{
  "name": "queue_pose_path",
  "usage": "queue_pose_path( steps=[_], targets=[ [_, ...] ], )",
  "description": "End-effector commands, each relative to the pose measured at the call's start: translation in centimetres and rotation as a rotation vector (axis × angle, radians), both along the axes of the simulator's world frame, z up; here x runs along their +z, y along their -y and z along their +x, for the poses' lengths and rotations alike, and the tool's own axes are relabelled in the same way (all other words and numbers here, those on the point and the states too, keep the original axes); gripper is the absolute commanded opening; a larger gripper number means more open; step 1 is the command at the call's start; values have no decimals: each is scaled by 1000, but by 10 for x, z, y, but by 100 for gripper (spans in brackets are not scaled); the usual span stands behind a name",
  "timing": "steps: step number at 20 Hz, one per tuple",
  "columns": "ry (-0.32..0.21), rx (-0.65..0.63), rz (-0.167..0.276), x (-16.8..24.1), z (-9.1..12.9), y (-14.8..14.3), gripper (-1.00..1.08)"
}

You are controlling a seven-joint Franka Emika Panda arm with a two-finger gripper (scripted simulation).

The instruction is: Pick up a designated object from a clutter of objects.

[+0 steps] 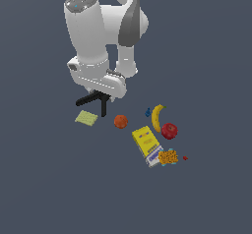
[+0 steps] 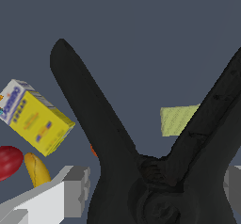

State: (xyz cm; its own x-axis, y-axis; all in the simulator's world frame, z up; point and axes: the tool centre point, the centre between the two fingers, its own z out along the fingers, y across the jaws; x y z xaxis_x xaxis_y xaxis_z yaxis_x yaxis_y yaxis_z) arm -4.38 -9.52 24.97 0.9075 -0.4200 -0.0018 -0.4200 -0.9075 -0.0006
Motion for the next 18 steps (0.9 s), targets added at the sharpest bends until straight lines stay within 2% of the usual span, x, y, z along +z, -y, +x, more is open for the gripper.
queue_pose_path(
  steps=[1,10,18],
  targets=[
    [2,0,-1,21,-12,-3,-100],
    [1,-1,-2,92,-50,-15,-100],
    [1,-1,-2,132,-70,-22,-100]
  ],
)
